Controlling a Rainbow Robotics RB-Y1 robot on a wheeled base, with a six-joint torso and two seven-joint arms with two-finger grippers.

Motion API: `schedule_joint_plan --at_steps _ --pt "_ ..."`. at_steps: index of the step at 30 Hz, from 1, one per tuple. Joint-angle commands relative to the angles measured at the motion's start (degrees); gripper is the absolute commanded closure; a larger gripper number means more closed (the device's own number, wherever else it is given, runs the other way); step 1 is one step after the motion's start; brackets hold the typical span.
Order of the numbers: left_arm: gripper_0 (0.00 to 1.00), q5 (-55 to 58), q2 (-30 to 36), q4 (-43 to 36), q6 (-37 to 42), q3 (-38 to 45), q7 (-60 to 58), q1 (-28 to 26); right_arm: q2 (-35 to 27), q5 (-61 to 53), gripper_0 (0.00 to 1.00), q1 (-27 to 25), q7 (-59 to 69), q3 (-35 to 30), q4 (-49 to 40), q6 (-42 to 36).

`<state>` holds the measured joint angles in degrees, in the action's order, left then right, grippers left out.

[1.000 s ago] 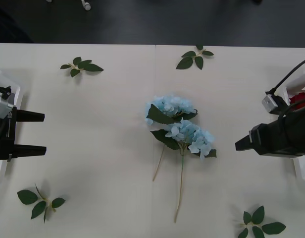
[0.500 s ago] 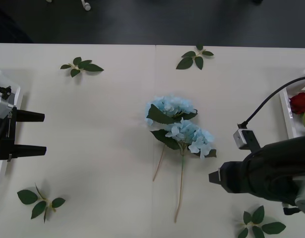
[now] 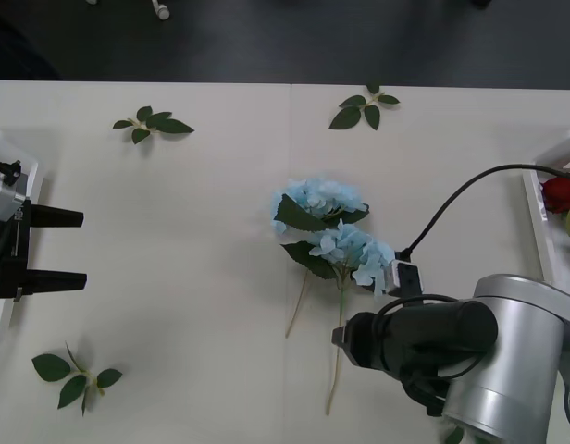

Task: Put the red flowers into the right box and the blue flowers into the left box

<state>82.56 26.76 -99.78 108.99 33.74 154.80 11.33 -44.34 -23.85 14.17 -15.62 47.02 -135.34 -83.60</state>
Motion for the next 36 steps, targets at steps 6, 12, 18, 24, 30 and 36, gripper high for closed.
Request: schedule_joint_plan --at_steps 6,12,18,24,30,36 --pt "0.00 0.41 1.28 -0.76 0.17 -0.16 0.20 1.15 4.44 3.28 0.00 4.90 7.89 3.78 6.75 2.12" --pt "0.00 0.41 1.28 -0.76 0.17 -0.16 0.20 1.15 7.69 4.34 0.00 6.83 8.33 4.14 12.73 2.65" --pt "0.00 0.41 1.28 -0.76 0.17 -0.16 0.20 1.15 8.92 5.39 0.00 8.85 8.33 5.63 17.39 3.44" --pt "0.00 0.41 1.28 -0.76 0.17 -0.16 0.20 1.15 9.71 5.74 0.00 10.17 7.89 7.04 21.61 4.93" --pt "0.00 0.41 1.28 -0.76 0.17 -0.16 0.20 1.15 10.15 6.54 0.00 11.32 7.98 8.62 24.59 6.17" --pt "0.00 0.41 1.28 -0.76 0.17 -0.16 0.20 1.15 10.24 6.62 0.00 11.32 7.80 8.71 26.44 8.80"
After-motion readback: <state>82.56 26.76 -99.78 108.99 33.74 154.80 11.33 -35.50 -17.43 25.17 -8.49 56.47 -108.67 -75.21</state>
